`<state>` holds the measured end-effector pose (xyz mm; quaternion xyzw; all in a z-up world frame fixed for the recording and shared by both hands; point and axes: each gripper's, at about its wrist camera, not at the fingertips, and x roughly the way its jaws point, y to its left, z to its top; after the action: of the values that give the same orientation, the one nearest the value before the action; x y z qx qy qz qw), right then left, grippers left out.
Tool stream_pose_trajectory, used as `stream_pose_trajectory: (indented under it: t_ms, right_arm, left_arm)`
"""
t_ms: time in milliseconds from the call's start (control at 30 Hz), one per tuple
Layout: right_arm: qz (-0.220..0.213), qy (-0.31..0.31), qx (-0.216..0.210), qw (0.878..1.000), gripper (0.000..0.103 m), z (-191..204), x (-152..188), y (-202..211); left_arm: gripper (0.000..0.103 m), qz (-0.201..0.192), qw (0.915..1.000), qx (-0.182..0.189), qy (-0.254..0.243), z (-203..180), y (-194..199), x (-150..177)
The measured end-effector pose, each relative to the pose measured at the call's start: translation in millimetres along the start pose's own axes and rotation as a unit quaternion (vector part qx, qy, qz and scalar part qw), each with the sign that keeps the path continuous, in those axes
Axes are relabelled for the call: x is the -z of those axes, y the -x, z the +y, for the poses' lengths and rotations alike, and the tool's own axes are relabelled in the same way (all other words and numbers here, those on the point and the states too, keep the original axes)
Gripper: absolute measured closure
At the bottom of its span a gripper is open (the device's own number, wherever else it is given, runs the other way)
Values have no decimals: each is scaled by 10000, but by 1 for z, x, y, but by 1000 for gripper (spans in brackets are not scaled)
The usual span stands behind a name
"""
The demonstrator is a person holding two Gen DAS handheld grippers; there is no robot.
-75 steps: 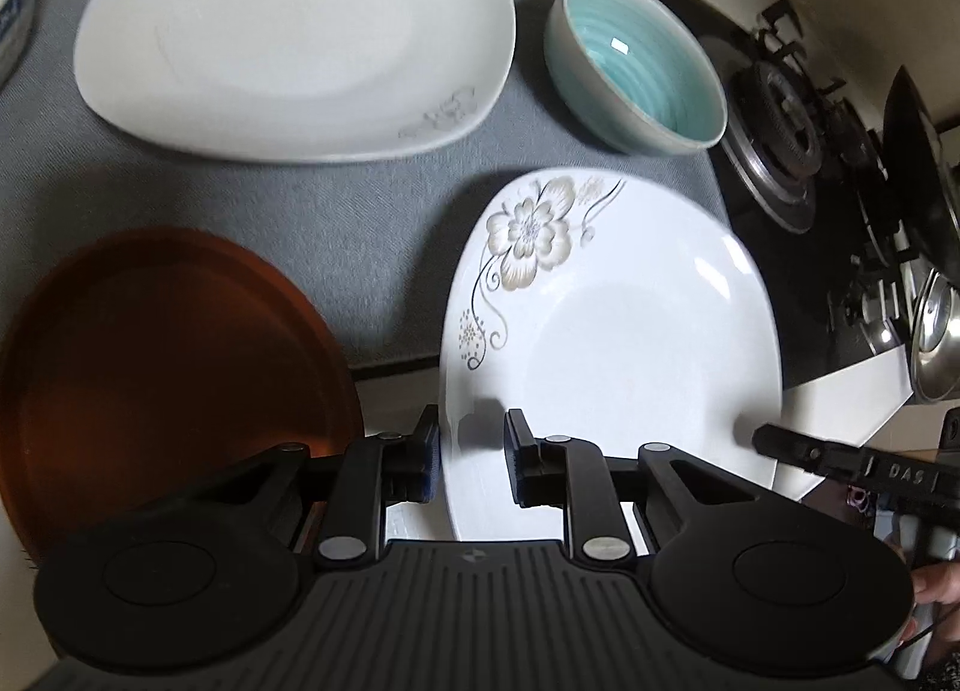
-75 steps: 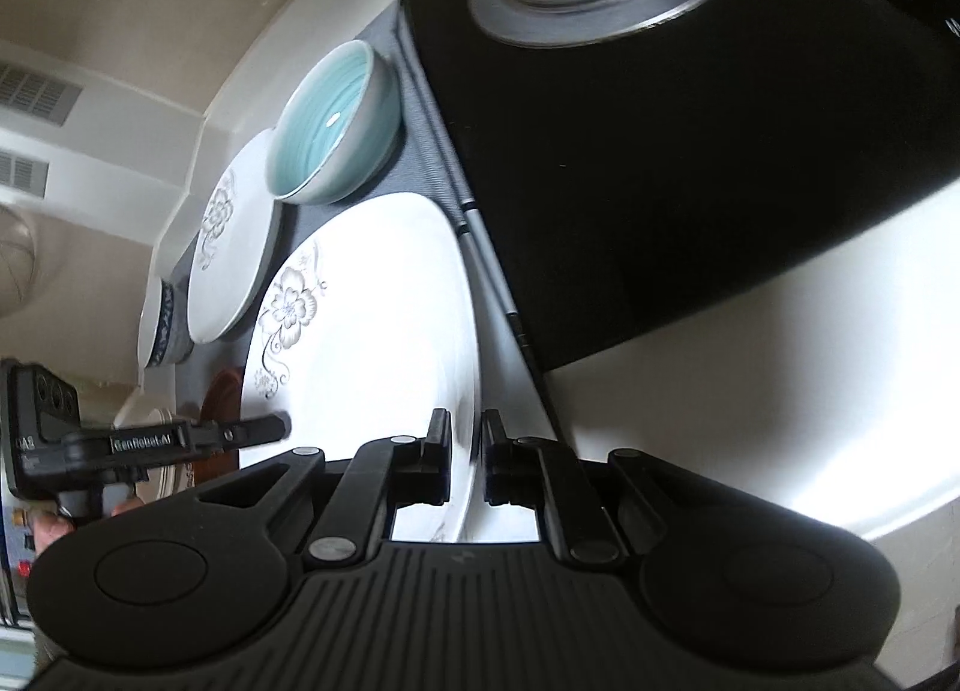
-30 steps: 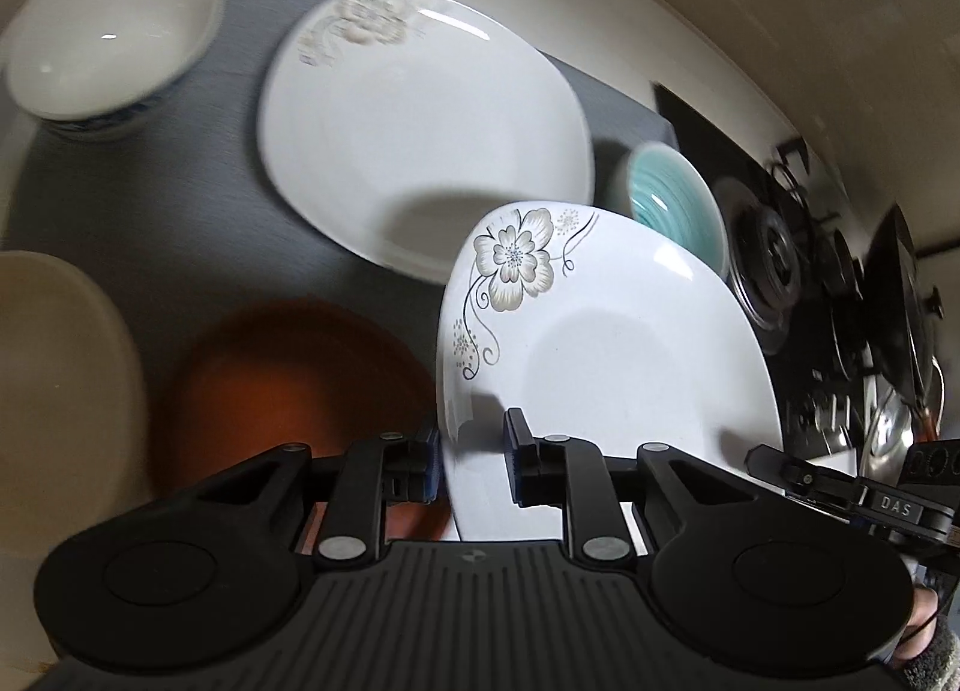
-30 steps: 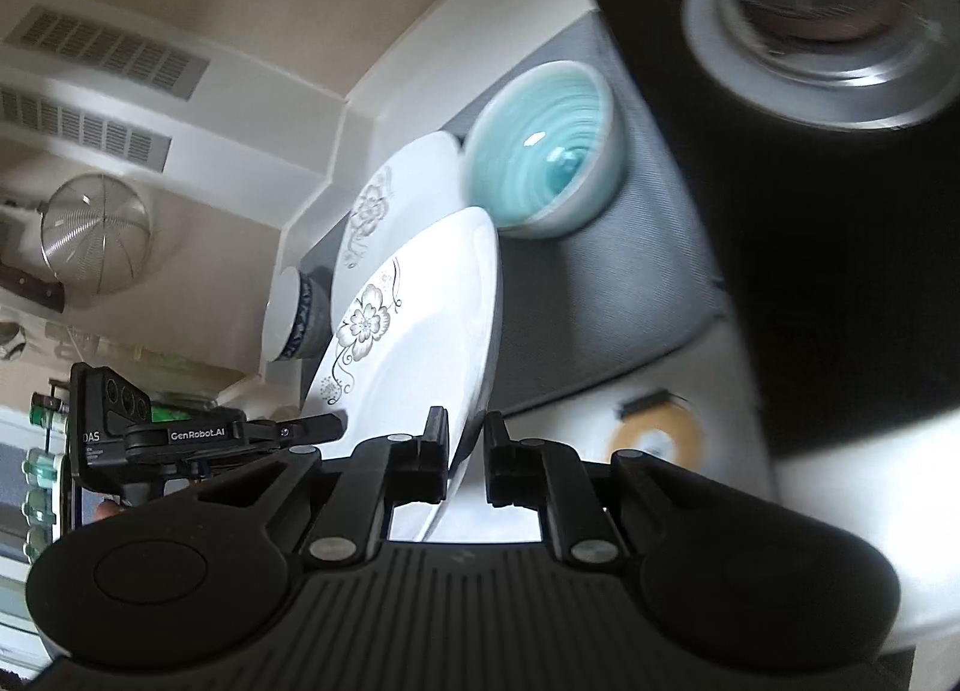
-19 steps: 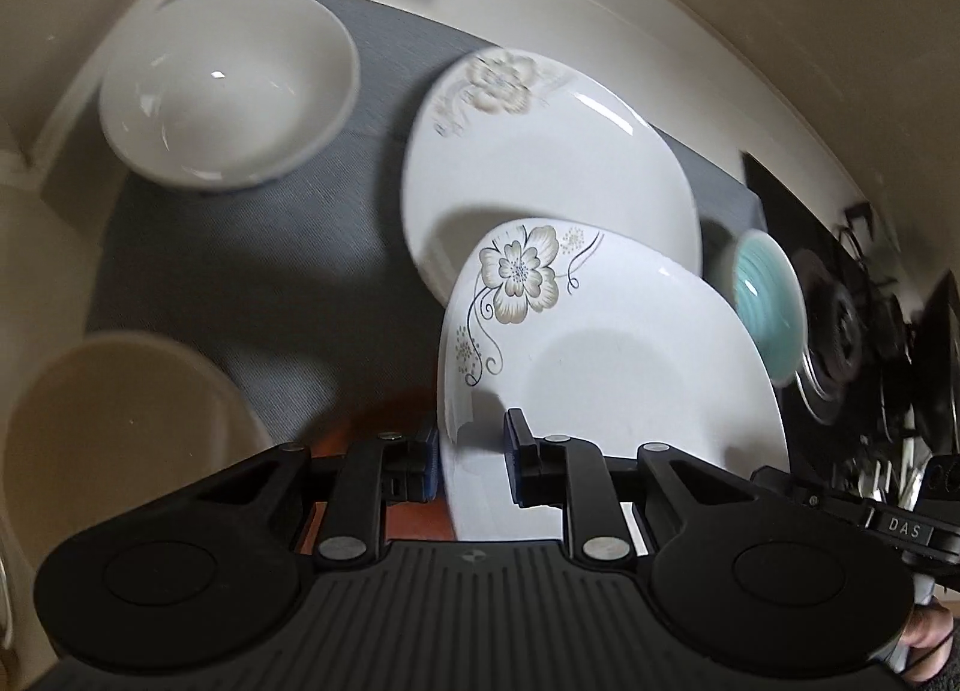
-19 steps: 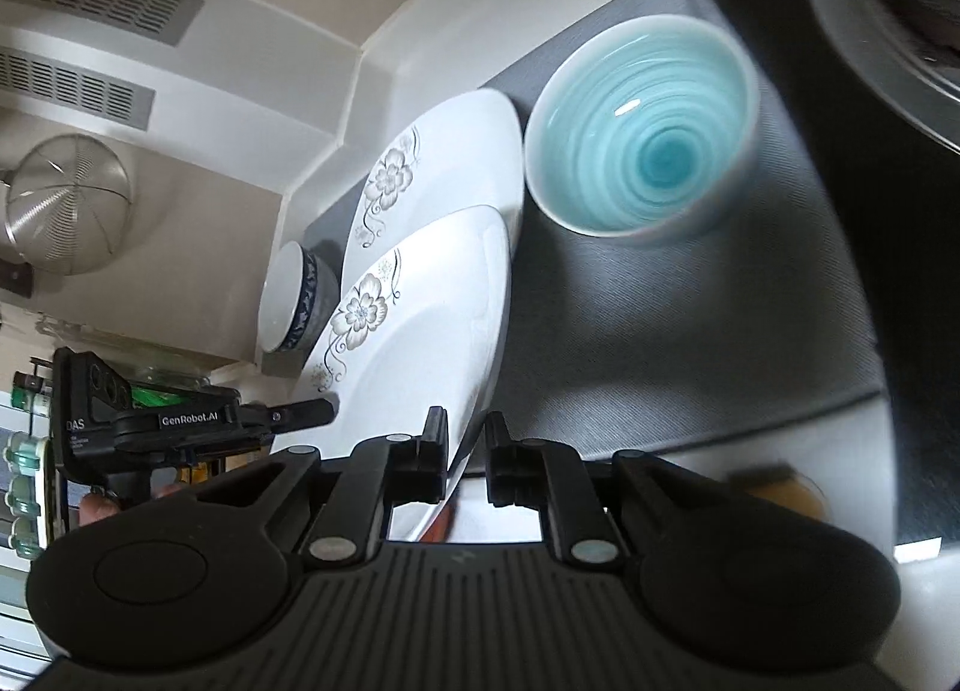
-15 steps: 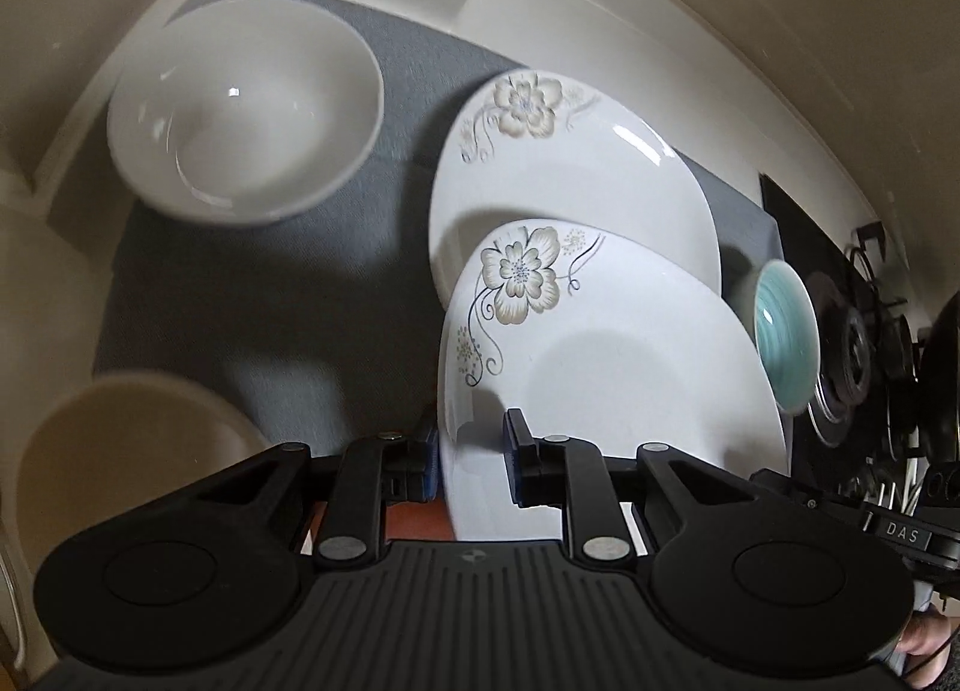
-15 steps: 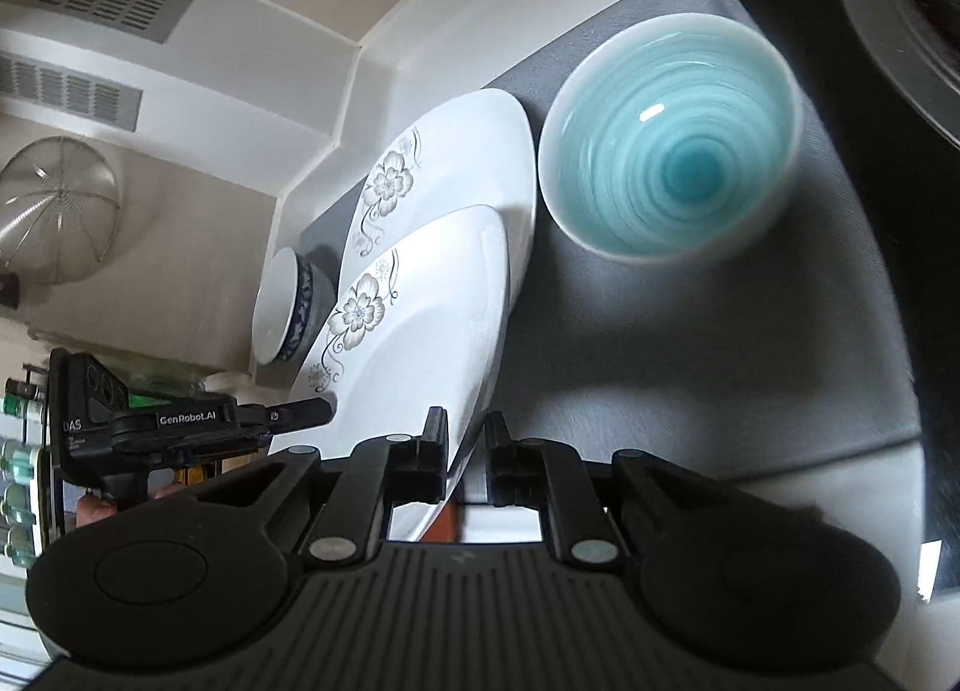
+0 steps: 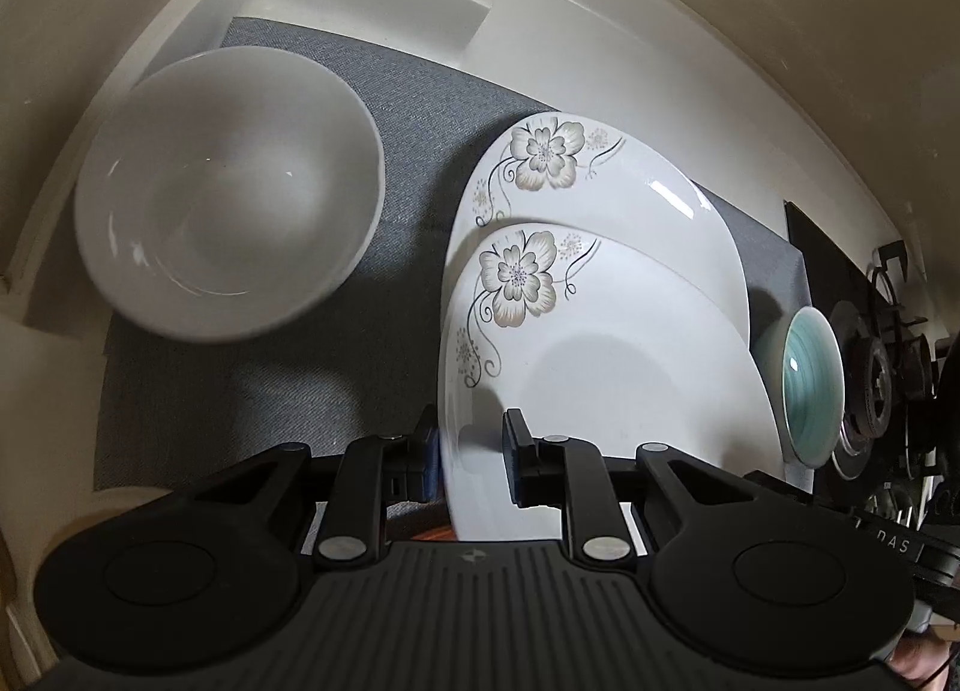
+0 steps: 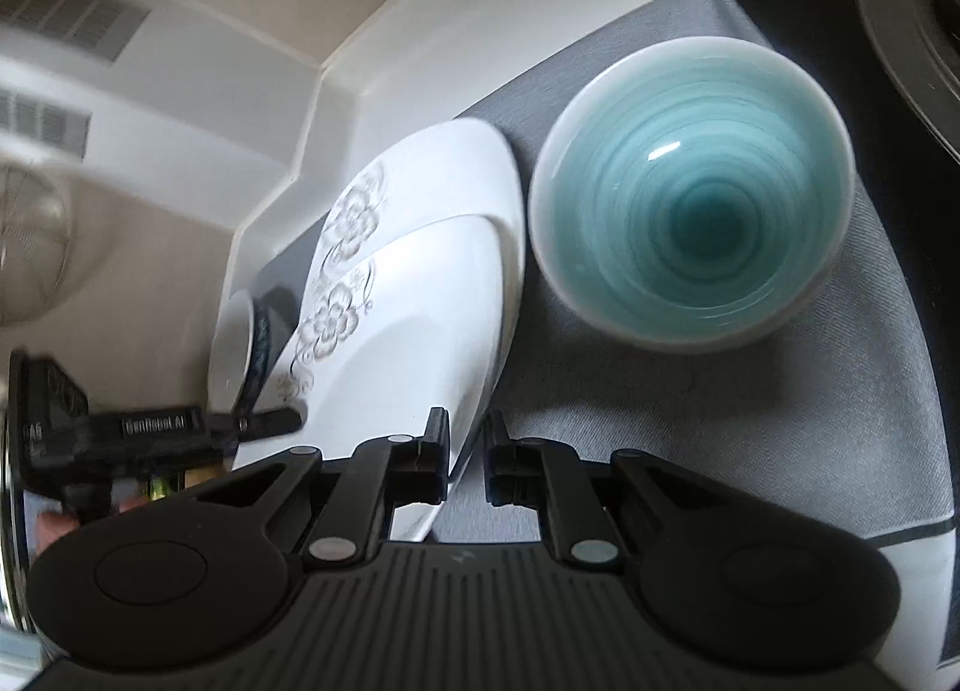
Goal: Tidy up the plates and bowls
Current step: 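Lift the flower-print plate with both grippers onto the other white square plate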
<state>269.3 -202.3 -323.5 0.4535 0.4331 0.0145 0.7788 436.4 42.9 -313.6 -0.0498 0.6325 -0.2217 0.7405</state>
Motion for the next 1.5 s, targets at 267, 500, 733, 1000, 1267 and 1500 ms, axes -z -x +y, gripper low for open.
stream_pose_trajectory:
  t_ms: [267,500,733,1000,1267,1500]
  right_arm:
    - [-159,17,146,9998,94,-1,-7,-8]
    - [-270,83,186,9994,94,-1,-10,-12]
    - [-267,327,494,9979,92,12,-10,-15]
    - [-103,98,361,9992,88,10,2,1]
    - [-57,-145,211,9997,87,15,22,16]
    - [-222,60,465,9987,90,21,17,8]
  left_arm:
    - [81,238,9974,381,558,16,-5,-2]
    - [82,173,9982,441,371,11,11,21]
    - [84,37,9984,435,350,7,16,31]
    - [85,-15,9971,518,560,11,17,34]
    - [86,-21,9966,507,656,12,23,35]
    - [86,74,9964,428,732,13,12,25]
